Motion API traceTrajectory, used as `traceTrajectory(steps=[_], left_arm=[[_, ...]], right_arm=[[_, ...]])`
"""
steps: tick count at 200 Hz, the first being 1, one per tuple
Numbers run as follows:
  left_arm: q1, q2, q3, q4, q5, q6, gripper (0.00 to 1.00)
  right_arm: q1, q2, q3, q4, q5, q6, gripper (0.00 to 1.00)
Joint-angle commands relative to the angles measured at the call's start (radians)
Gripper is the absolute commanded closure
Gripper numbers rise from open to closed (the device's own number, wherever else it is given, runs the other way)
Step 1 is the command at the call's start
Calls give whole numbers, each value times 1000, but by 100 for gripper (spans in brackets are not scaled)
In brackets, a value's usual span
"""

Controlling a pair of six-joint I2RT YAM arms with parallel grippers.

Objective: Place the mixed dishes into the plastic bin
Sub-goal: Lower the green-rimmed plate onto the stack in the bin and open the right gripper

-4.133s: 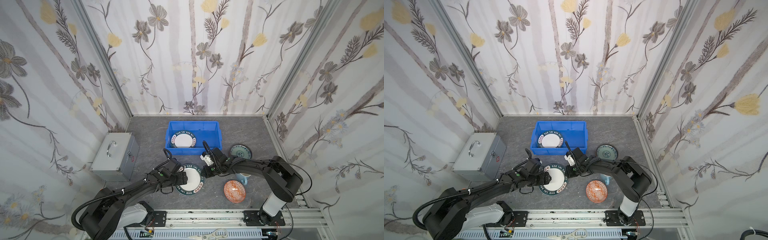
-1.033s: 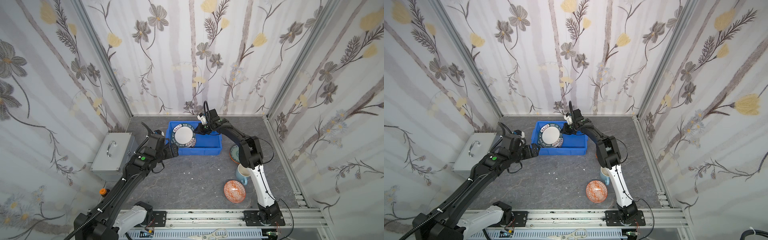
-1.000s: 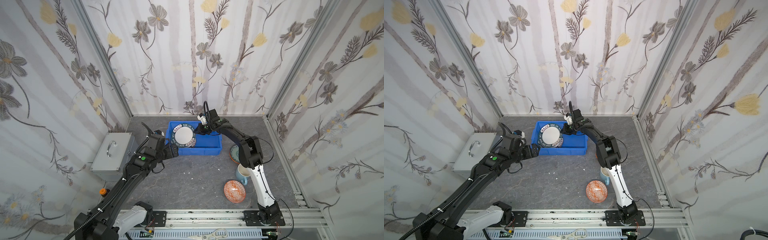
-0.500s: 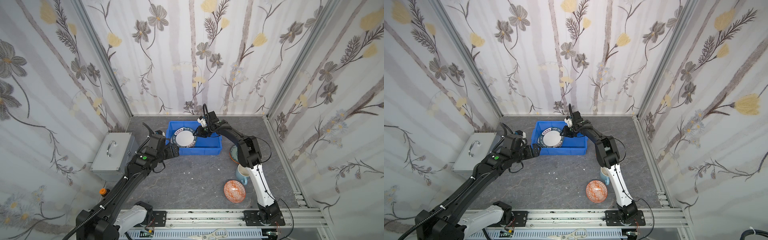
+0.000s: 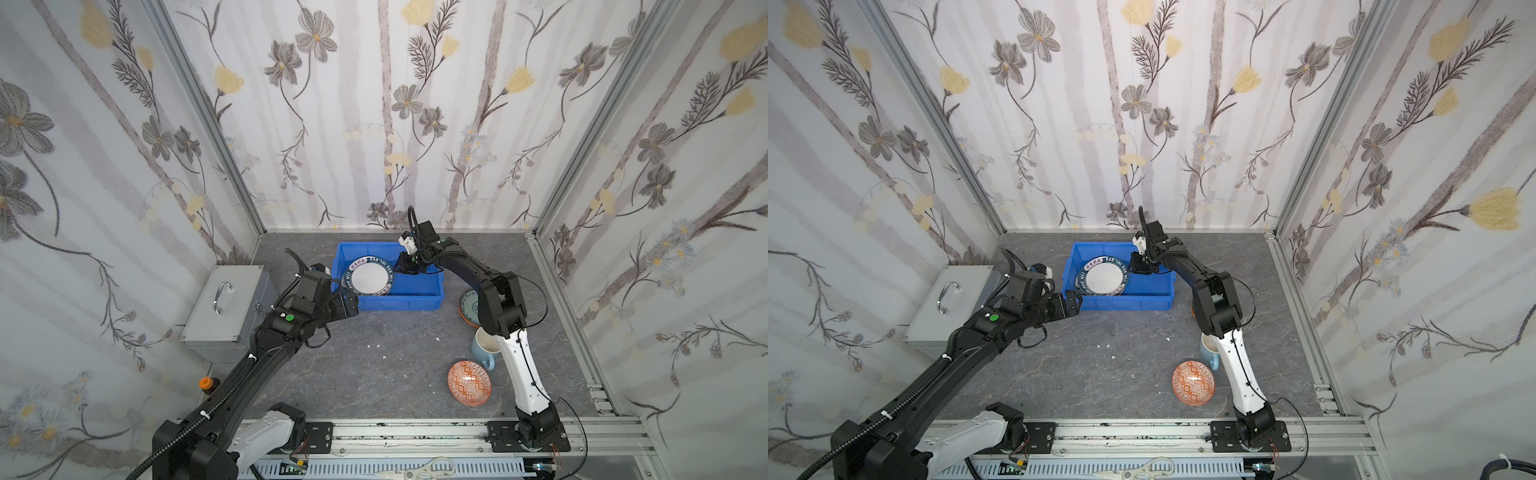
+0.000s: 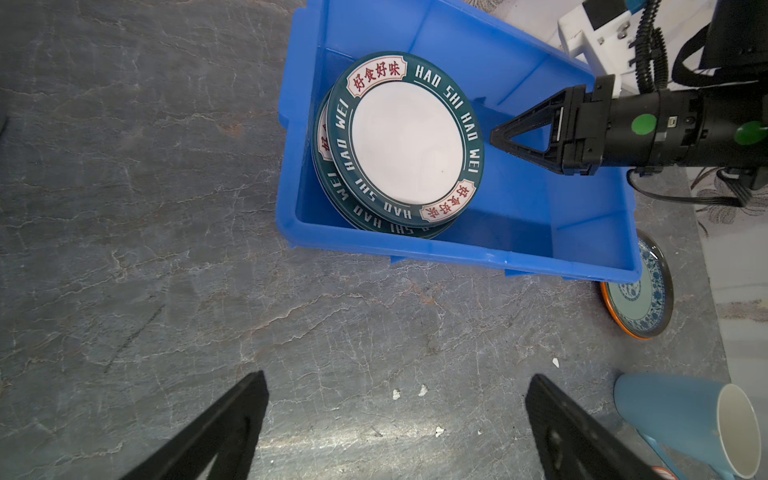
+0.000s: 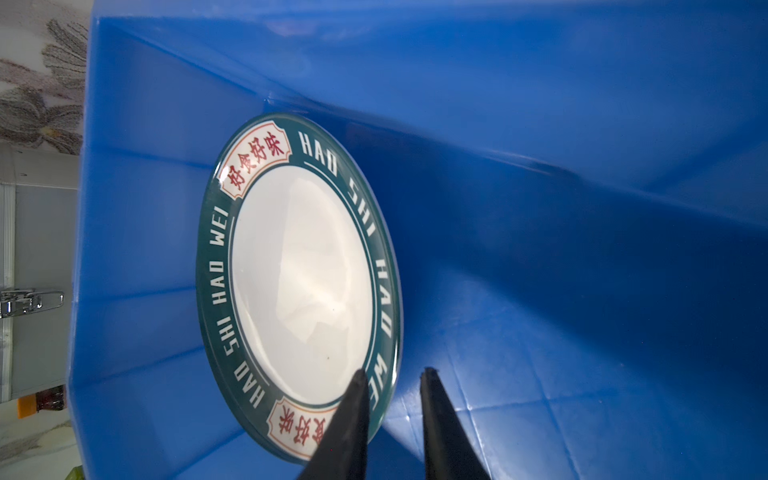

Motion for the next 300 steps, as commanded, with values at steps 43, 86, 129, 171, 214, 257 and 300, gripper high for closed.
traceTrajectory(steps=[43, 86, 129, 171, 214, 257, 300], left_arm=[[1, -44, -22, 3, -16, -13, 0], [1, -53, -30, 2, -18, -14, 0], [1, -58, -37, -1, -16, -16, 0], [2, -61, -37, 2, -14, -14, 0], [1, -61, -41, 22, 23, -23, 0], [-12, -34, -41, 63, 88, -44, 0], [-116, 65, 3, 100, 100, -49, 0]], right_arm=[[18, 23, 4, 65, -14, 17, 79], [31, 32, 5, 69, -33, 18, 79], [31, 24, 5, 73, -40, 17, 77], [18, -36, 0, 39, 35, -15, 67], [9, -201, -80, 17, 142, -68, 66], [-44, -420, -298, 56, 211, -83, 68], [-141, -628, -576, 114, 270, -74, 68]])
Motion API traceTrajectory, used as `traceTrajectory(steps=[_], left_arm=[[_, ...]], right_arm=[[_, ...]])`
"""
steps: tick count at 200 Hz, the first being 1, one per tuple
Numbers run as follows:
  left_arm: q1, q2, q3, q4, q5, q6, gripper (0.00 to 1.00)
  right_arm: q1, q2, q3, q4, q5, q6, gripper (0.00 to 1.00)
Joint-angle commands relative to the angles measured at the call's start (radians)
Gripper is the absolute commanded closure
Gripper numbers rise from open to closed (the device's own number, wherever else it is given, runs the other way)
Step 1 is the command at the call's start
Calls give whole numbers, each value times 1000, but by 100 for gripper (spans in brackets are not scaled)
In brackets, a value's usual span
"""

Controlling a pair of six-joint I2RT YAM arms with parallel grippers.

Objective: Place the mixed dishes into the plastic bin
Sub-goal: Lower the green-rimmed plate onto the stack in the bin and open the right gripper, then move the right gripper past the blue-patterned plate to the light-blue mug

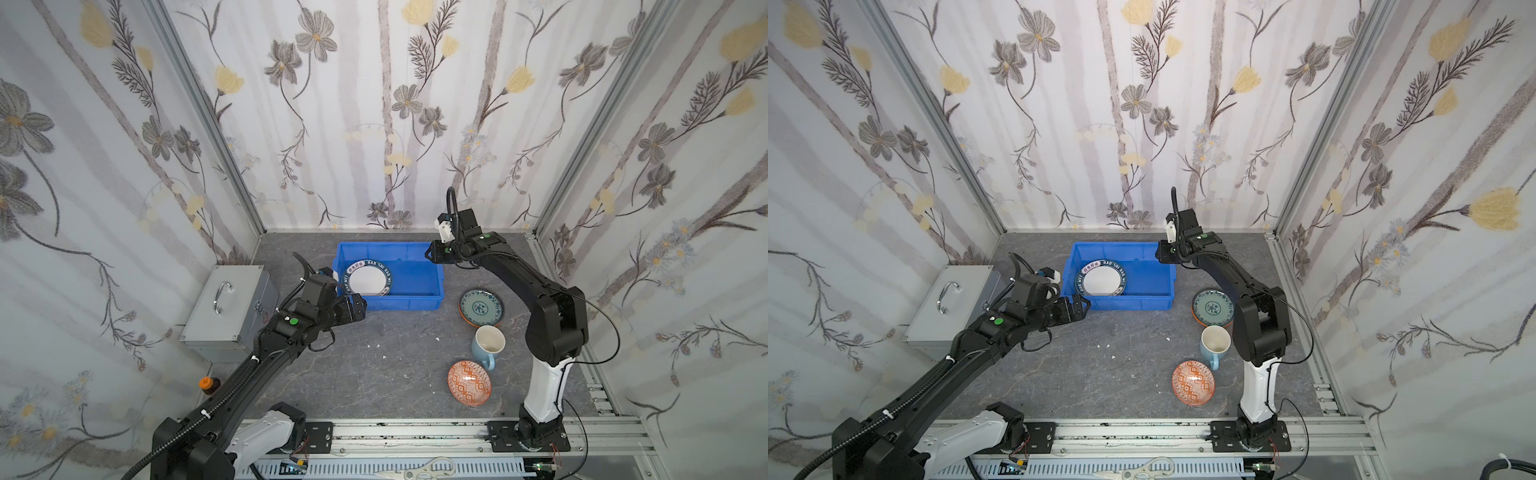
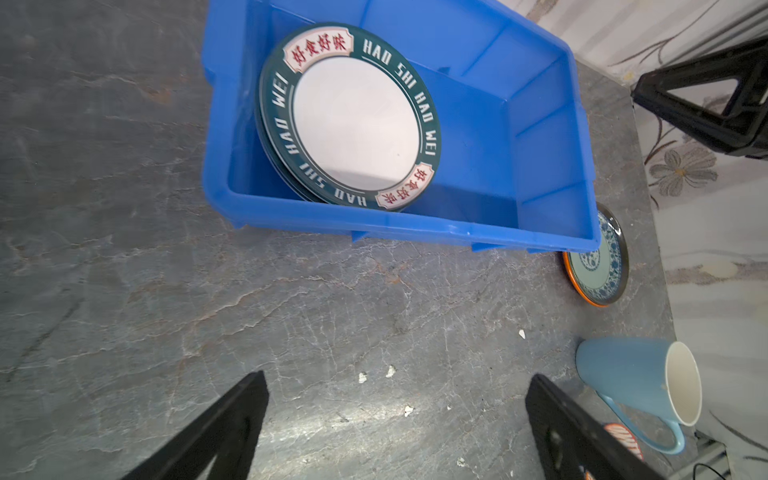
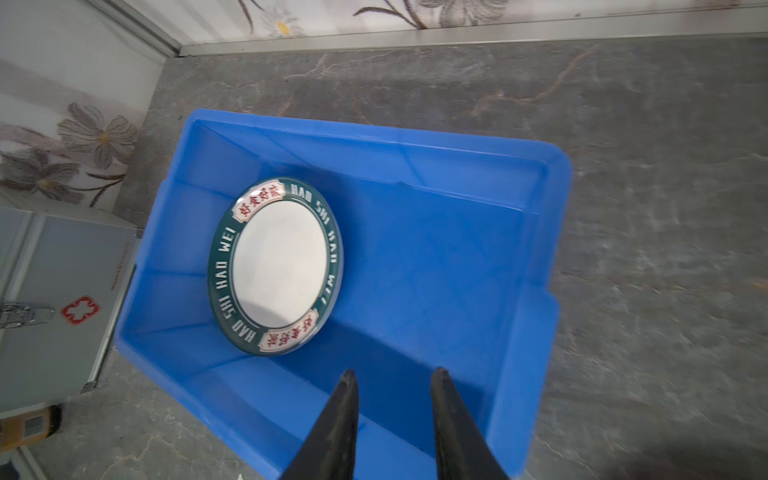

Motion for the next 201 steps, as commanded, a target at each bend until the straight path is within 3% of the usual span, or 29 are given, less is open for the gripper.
traceTrajectory(steps=[1, 42, 95, 142, 201], left_arm=[[-47, 50, 34, 50, 16, -5, 0], [-133, 168, 142, 97, 26, -4, 0], [-215, 356, 290, 96, 47, 19, 0], [-268, 493, 416, 93, 63, 27, 0], [-307, 681, 684, -1, 103, 68, 0]], right_arm=[[-37, -83, -110, 63, 50, -3, 68], [-132, -250, -348, 124, 83, 11, 68], [-241, -340, -563, 174, 136, 36, 68], [-312, -376, -654, 200, 187, 39, 69], [-403, -378, -742, 244, 161, 29, 72]])
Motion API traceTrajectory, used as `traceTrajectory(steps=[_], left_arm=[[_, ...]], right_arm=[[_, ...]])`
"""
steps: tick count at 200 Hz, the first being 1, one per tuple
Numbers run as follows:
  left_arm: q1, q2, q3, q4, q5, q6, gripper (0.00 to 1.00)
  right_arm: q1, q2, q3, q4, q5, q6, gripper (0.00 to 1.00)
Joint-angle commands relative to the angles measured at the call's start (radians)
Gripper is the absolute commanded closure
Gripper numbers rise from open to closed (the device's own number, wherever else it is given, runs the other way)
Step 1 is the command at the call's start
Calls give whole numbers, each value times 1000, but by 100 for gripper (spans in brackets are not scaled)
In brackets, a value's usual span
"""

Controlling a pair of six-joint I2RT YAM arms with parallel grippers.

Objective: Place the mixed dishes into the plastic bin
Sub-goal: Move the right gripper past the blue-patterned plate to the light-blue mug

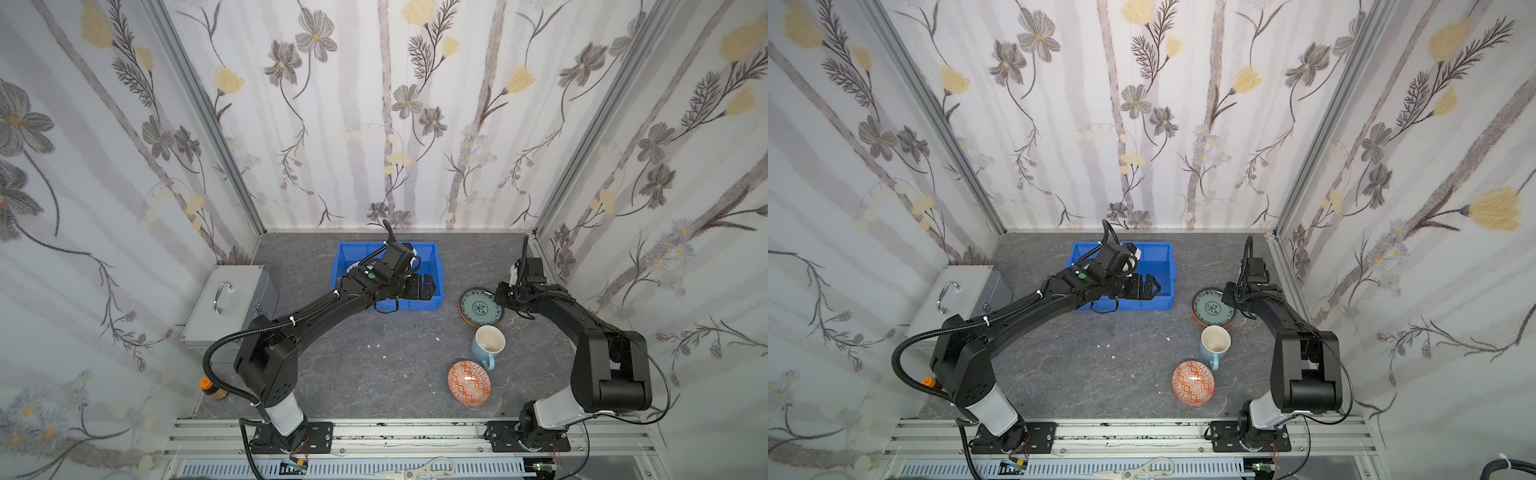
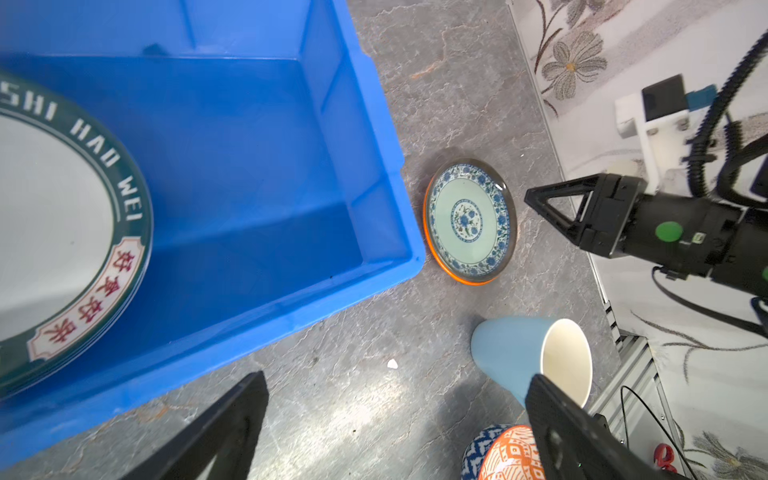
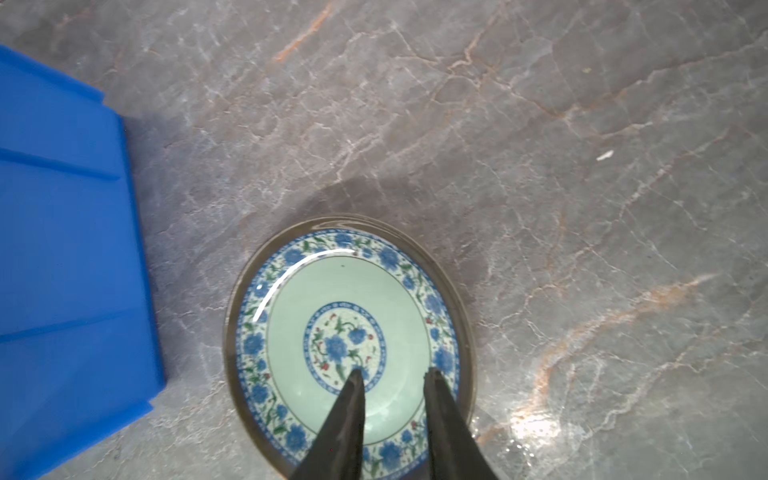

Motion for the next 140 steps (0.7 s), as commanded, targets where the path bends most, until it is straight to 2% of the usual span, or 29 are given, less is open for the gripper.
traceTrajectory(steps=[1, 41, 68, 109, 124, 140], left_arm=[[-13, 50, 80, -46, 24, 29, 0], [-26, 86, 111, -63, 26, 36, 0], [-26, 74, 65, -51, 18, 36, 0], [-26, 38, -11, 1, 26, 36, 0], [-26, 8, -85, 33, 23, 35, 0], [-26, -28, -149, 75, 21, 32, 0]], right_arm=[[-20, -9, -21, 62, -4, -3, 72], [-10, -123, -81, 48, -59, 7, 72], [34, -248, -88, -30, -7, 11, 67], [108, -363, 8, -232, 40, 30, 61], [126, -373, 38, -330, 81, 36, 61], [138, -408, 32, -391, 63, 59, 61]])
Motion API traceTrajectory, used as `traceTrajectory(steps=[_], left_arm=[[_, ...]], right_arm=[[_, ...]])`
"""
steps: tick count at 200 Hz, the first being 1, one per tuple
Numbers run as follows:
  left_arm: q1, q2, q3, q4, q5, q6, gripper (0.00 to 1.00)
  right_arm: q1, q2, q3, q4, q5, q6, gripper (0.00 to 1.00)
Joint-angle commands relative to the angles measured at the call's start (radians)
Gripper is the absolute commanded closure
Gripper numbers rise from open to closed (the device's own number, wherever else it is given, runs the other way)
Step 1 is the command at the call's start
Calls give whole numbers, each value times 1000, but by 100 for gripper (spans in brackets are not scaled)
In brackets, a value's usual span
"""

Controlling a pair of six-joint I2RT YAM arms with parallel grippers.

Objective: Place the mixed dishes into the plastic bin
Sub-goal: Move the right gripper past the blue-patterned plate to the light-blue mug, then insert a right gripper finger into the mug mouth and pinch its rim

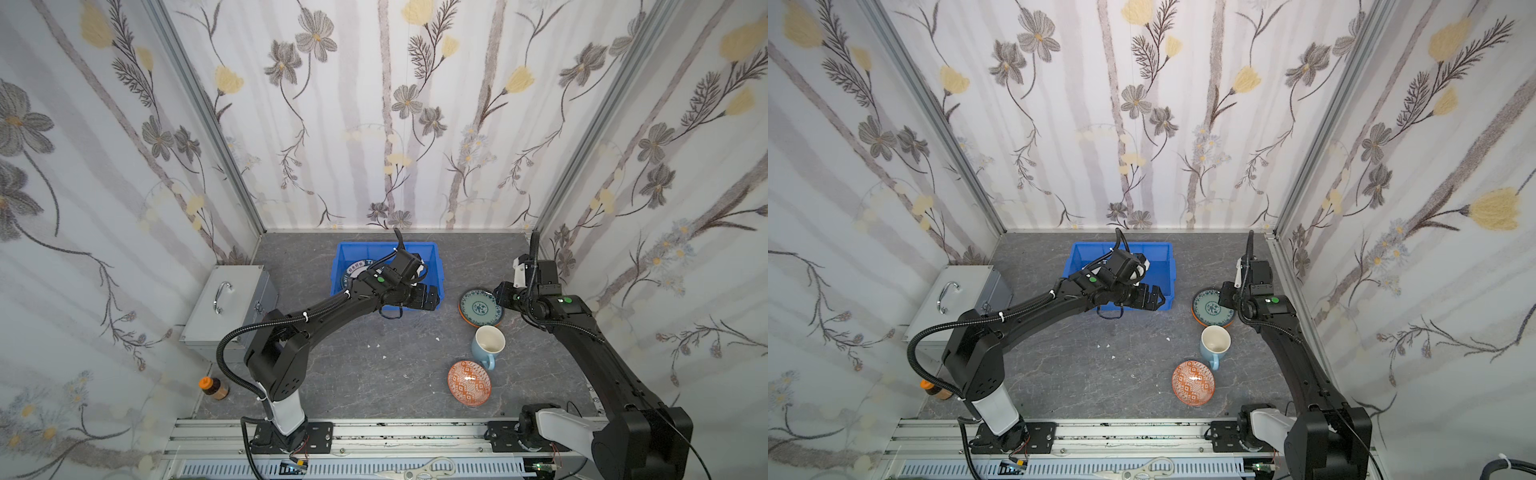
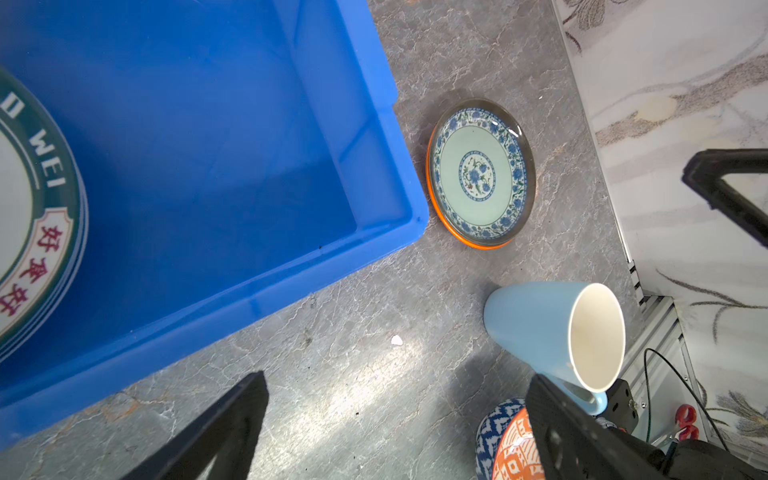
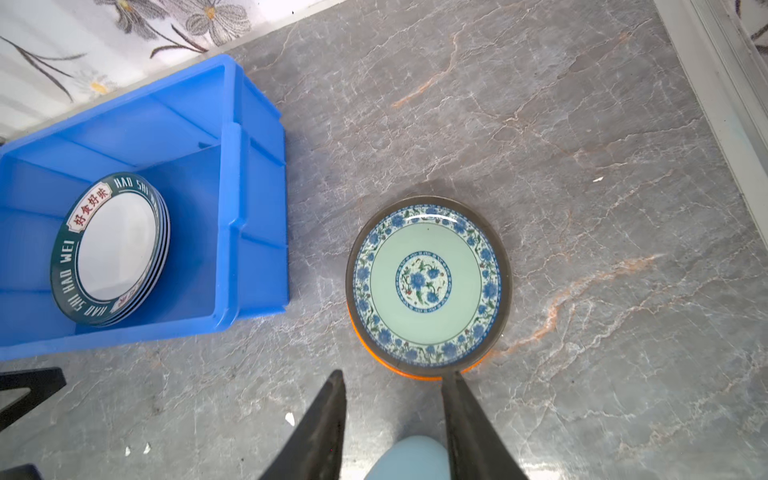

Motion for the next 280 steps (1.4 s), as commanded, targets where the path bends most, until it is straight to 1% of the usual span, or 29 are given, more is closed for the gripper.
traceTrajectory(steps=[1, 34, 54, 80, 100, 124, 156, 233, 250, 273, 280], left_arm=[[-1, -43, -67, 79, -2, 3, 0], [-1, -110, -178, 141, -7, 1, 0], [-1, -149, -245, 183, -7, -9, 0], [-1, -177, -292, 210, 13, -10, 0], [-4, -200, -304, 202, 17, 10, 0], [-10, -242, -310, 170, -17, 33, 0], [-13, -285, -326, 162, -35, 31, 0], [-17, -292, -337, 153, -49, 36, 0], [-16, -291, -337, 150, -54, 41, 0], [-16, -291, -334, 143, -63, 46, 0], [-17, -289, -334, 142, -66, 48, 0]], right_arm=[[16, -35, 7, -164, 34, 38, 61], [48, -129, 16, -318, 66, 101, 59], [75, -165, 22, -401, 89, 130, 61], [103, -192, -5, -443, 106, 160, 62], [122, -192, -47, -433, 100, 177, 64], [125, -193, -92, -393, 102, 187, 64], [126, -170, -138, -322, 71, 191, 65], [125, -51, -188, -201, 50, 161, 65], [127, -24, -190, -190, 50, 154, 67], [127, 4, -183, -179, 50, 147, 76], [127, 11, -179, -179, 49, 144, 77]])
